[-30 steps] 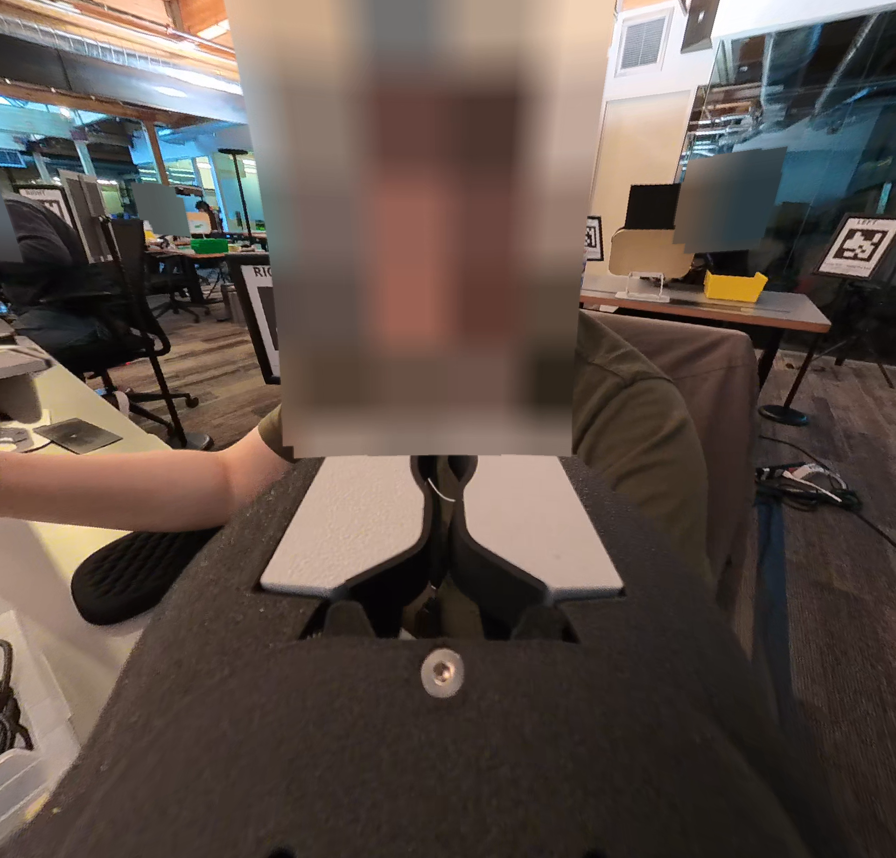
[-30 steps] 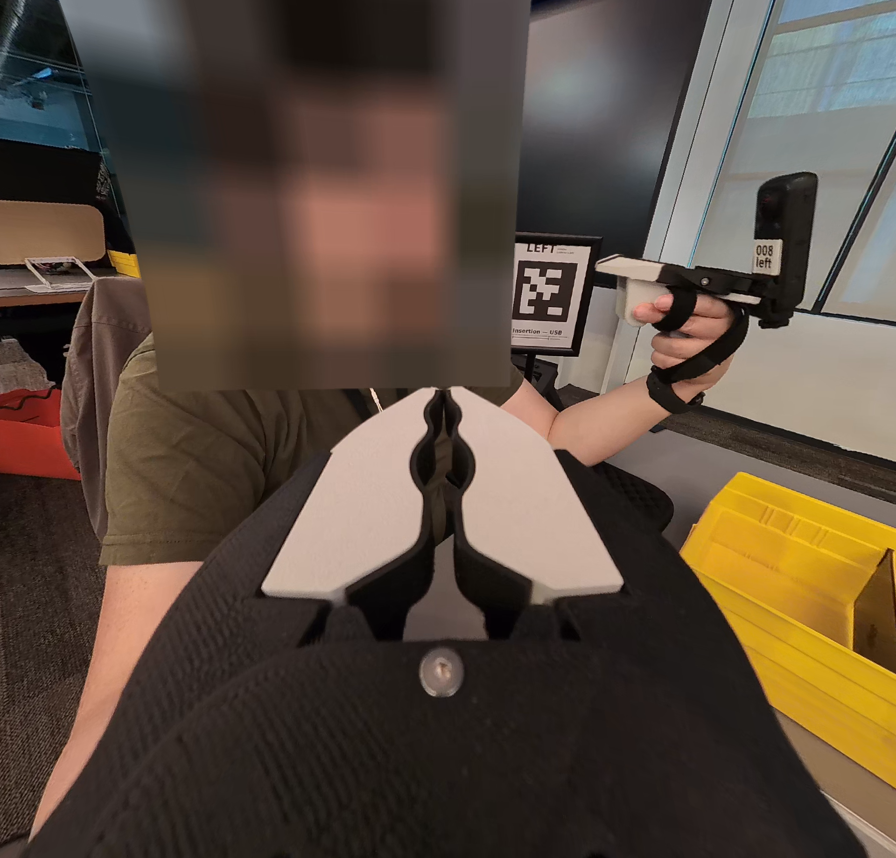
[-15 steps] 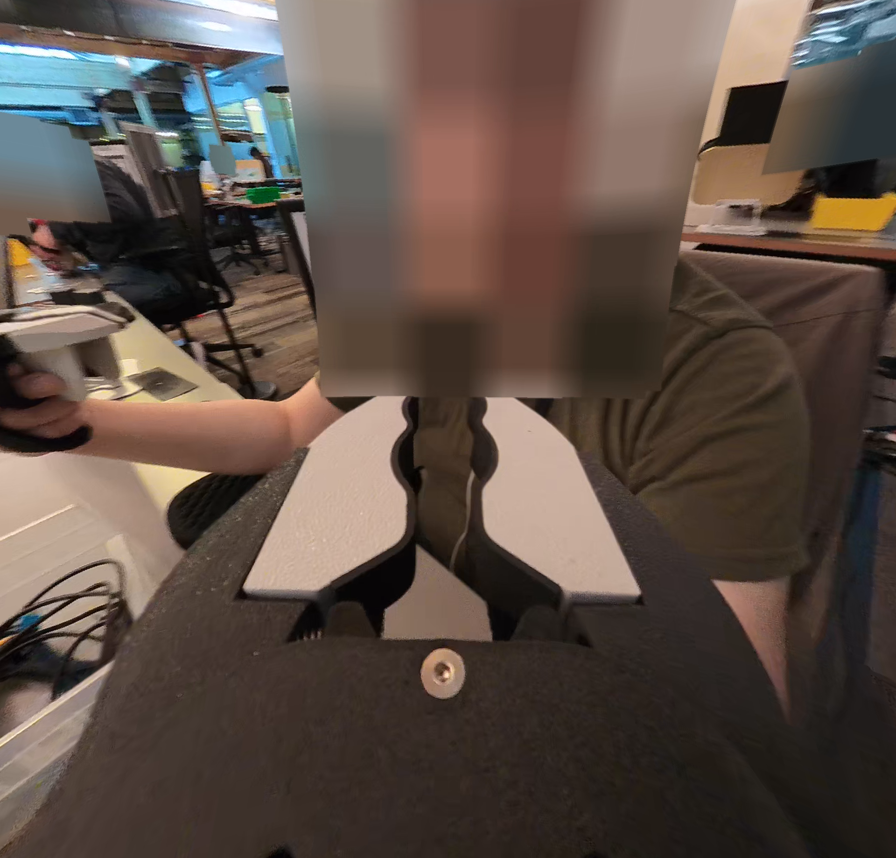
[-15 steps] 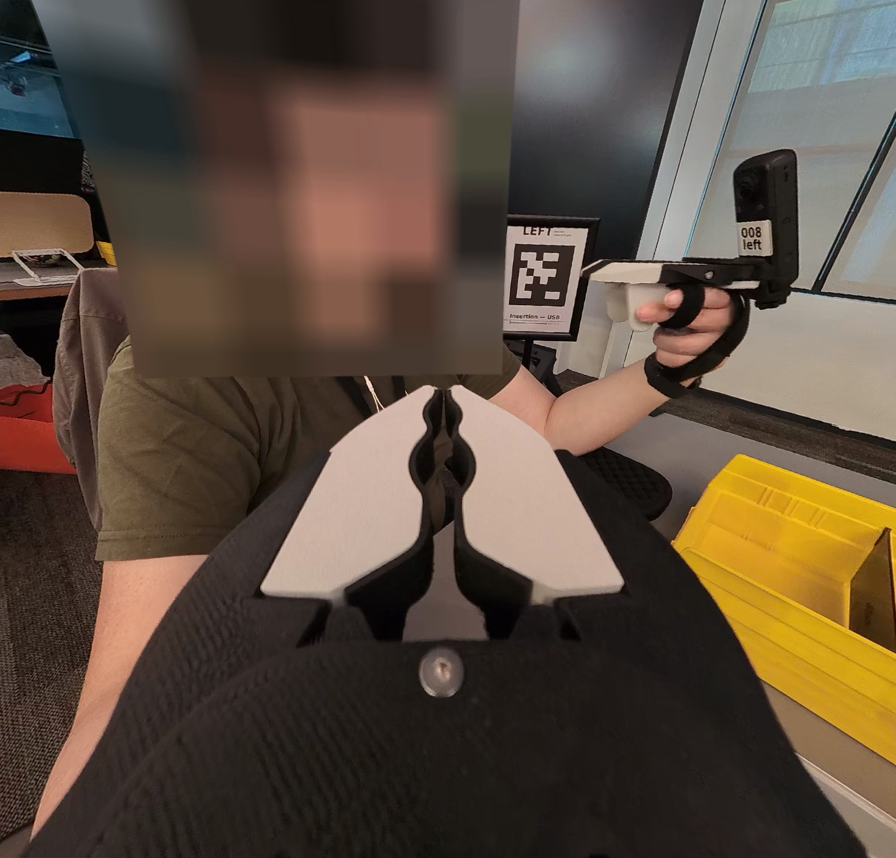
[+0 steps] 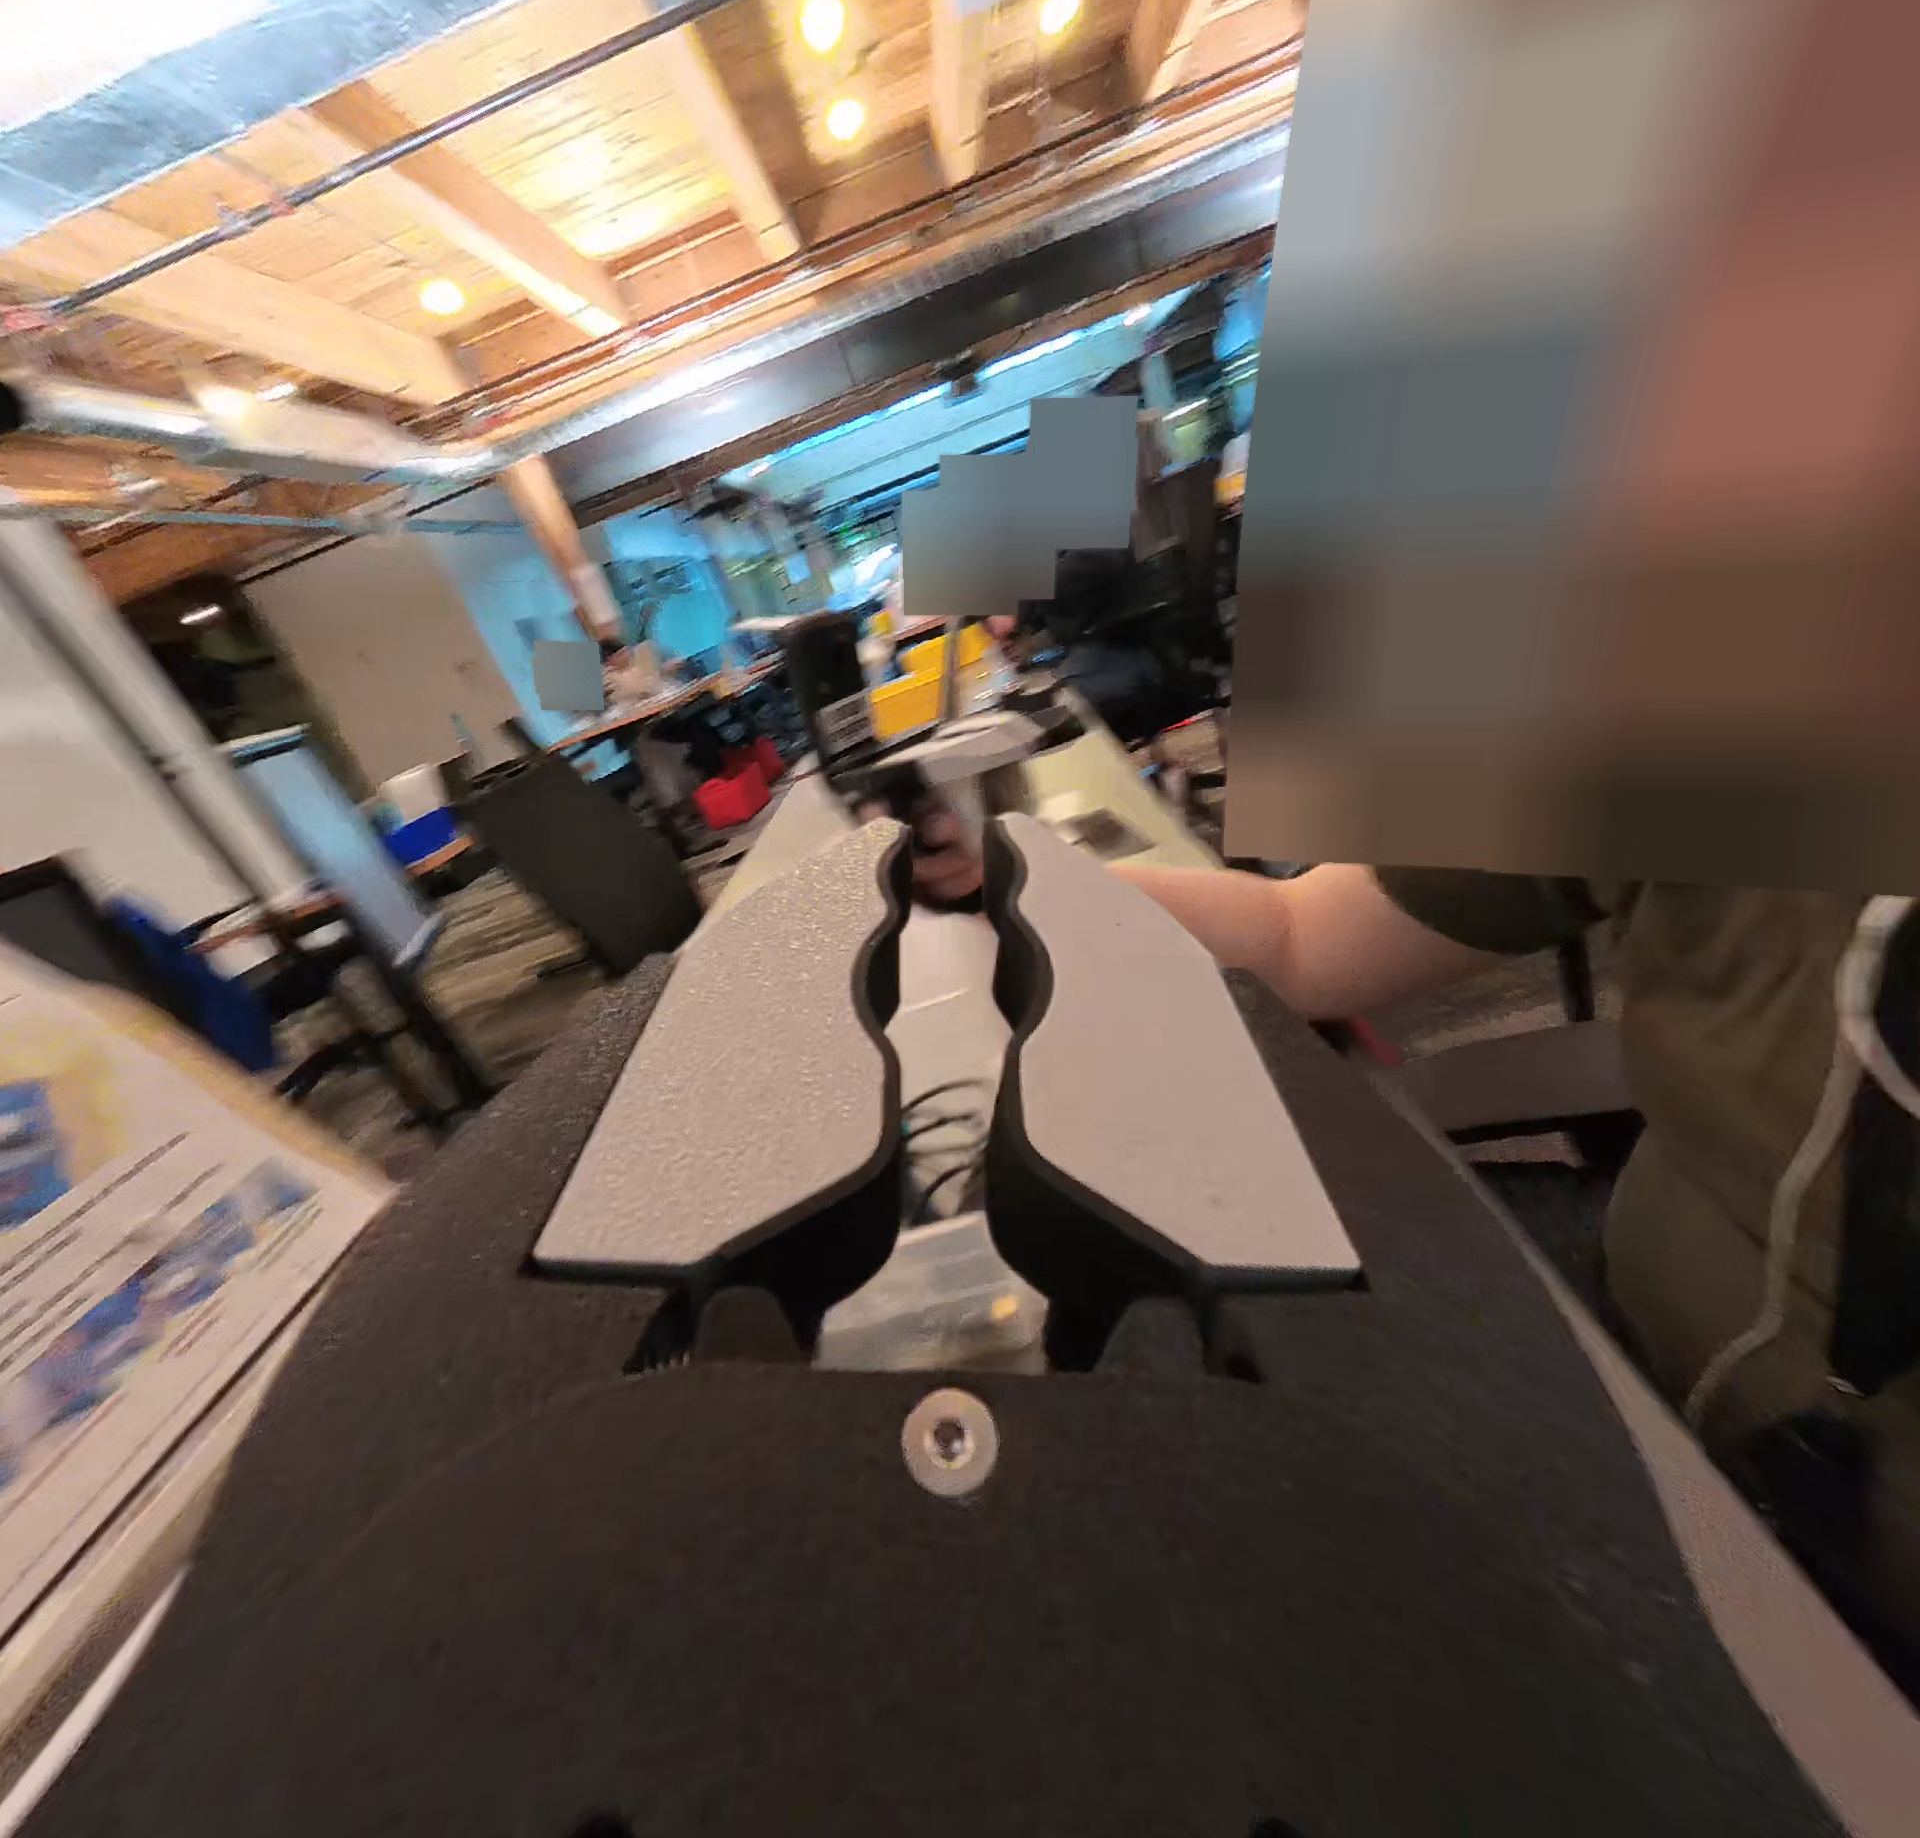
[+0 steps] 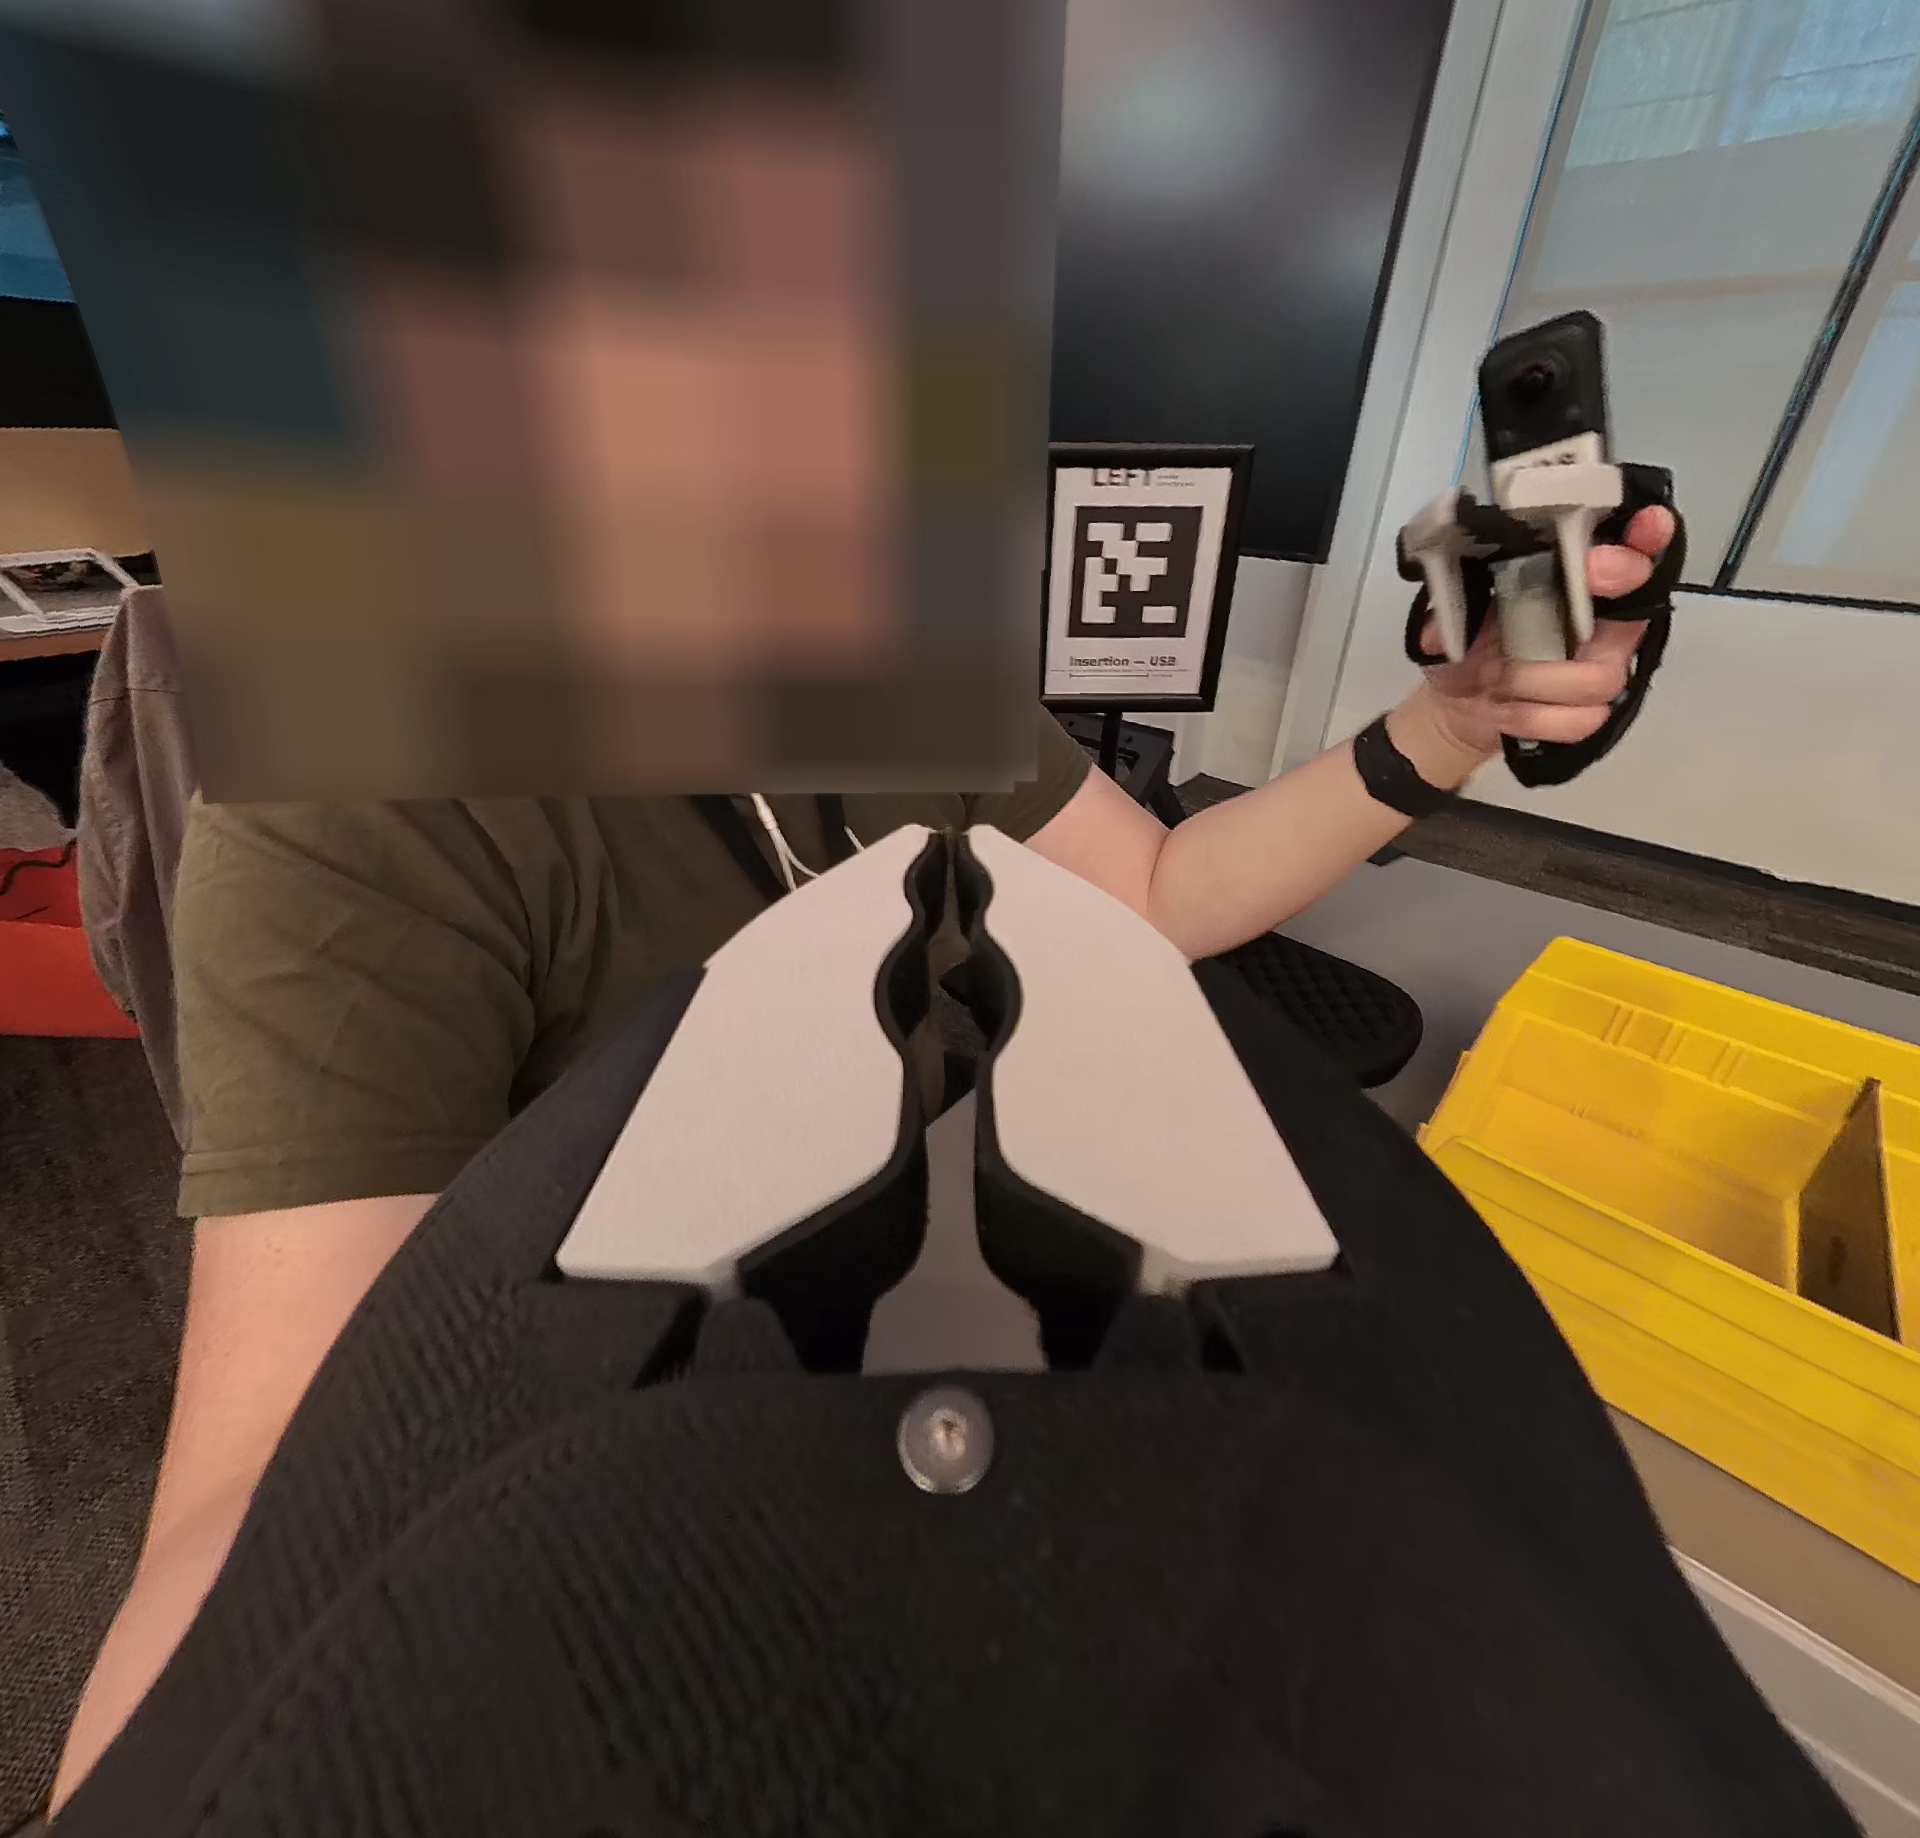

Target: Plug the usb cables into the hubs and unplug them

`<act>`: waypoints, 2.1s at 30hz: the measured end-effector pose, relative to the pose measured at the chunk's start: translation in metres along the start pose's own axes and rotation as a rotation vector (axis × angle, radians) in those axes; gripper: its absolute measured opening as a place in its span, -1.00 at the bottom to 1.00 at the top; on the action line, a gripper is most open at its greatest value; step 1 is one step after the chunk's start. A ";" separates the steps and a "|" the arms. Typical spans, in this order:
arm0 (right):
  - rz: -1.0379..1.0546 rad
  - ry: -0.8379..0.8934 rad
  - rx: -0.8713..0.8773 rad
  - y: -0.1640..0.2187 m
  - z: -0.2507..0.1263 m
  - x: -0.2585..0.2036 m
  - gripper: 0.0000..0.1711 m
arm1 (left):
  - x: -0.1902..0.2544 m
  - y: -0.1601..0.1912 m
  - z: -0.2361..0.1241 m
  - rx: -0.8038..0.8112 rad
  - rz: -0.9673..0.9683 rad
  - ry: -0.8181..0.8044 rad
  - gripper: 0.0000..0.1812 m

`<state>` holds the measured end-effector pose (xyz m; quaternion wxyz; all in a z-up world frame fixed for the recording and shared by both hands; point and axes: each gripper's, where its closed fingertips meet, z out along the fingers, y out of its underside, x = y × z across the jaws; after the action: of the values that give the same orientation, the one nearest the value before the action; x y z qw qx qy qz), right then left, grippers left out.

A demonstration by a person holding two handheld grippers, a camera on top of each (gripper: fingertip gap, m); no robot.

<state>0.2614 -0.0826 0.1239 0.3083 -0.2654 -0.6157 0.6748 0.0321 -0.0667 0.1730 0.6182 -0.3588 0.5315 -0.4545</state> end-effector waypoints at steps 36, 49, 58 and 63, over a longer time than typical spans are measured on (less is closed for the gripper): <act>0.426 1.811 -0.390 0.069 -0.255 0.106 -0.42 | -0.081 0.251 -0.232 -1.383 -0.885 -0.993 -0.90; 0.871 1.738 -0.502 0.149 -0.268 0.091 -0.49 | -0.079 0.255 -0.209 -1.391 -0.860 -0.910 -0.88; 0.937 1.689 -0.528 0.167 -0.264 0.095 -0.51 | -0.088 0.243 -0.212 -1.363 -0.823 -0.986 -0.80; 0.933 1.698 -0.533 0.168 -0.267 0.095 -0.51 | -0.107 0.212 -0.187 -1.240 -0.683 -1.050 -0.71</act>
<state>0.3803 0.1573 -0.0680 0.2805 -0.9340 -0.1572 0.1555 -0.1153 0.1115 -0.0217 0.3069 -0.9317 0.1932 -0.0207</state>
